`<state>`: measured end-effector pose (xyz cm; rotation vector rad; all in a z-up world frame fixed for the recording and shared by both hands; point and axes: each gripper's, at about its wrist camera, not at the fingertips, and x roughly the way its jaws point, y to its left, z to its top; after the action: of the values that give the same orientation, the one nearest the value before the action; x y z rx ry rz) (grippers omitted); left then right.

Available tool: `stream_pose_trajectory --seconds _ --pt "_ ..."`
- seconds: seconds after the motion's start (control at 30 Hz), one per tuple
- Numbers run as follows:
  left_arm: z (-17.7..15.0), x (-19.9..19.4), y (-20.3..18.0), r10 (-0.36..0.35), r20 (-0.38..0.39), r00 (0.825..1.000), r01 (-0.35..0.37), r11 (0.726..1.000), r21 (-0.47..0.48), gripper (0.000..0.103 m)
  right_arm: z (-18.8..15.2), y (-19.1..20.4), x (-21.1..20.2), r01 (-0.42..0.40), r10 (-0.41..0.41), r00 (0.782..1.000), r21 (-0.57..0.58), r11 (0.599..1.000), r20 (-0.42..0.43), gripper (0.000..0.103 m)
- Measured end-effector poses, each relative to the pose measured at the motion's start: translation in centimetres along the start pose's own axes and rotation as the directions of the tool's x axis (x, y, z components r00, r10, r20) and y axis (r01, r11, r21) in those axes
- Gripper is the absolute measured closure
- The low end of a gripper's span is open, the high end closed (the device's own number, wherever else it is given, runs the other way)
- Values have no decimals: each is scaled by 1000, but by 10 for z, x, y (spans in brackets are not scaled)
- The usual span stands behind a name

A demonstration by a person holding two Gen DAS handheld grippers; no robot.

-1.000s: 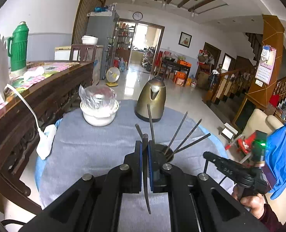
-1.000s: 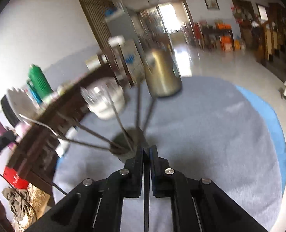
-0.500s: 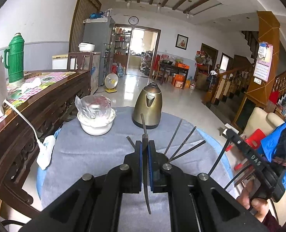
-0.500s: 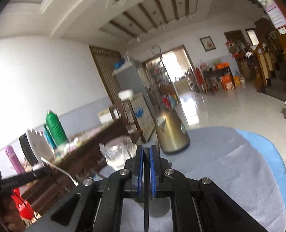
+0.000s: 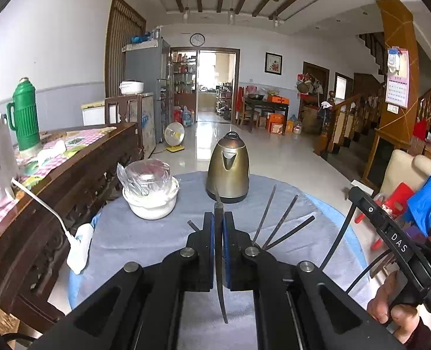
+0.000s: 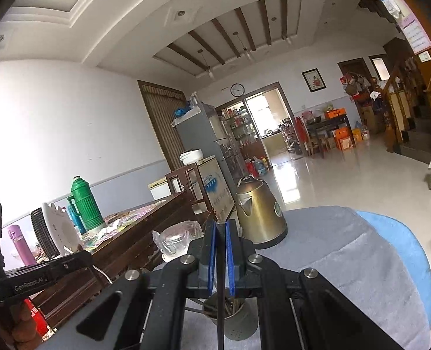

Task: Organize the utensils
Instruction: 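Lower both held chopsticks tips-first into the grey cup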

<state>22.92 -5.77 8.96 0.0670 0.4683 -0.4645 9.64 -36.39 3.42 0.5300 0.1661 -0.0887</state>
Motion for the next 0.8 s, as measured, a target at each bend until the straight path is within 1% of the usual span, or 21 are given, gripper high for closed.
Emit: stream_pose_trajectory --seconds 0.07,0.23,0.53,0.8 --pt "1 -1 -4 17 11 1000 -17 1000 19 97 3 -2 -1 1 -1 1000 3 1000 3 96" --pt "4 -6 -10 28 25 999 -28 999 39 97 5 2 -5 -1 1 1000 -2 1000 24 96" --pt "14 -10 -21 29 48 998 -32 998 61 97 16 -1 -16 -5 5 998 1 1000 59 96" --pt "26 -13 -29 -5 64 998 1 998 55 97 28 -6 -19 -10 9 996 15 1000 86 96"
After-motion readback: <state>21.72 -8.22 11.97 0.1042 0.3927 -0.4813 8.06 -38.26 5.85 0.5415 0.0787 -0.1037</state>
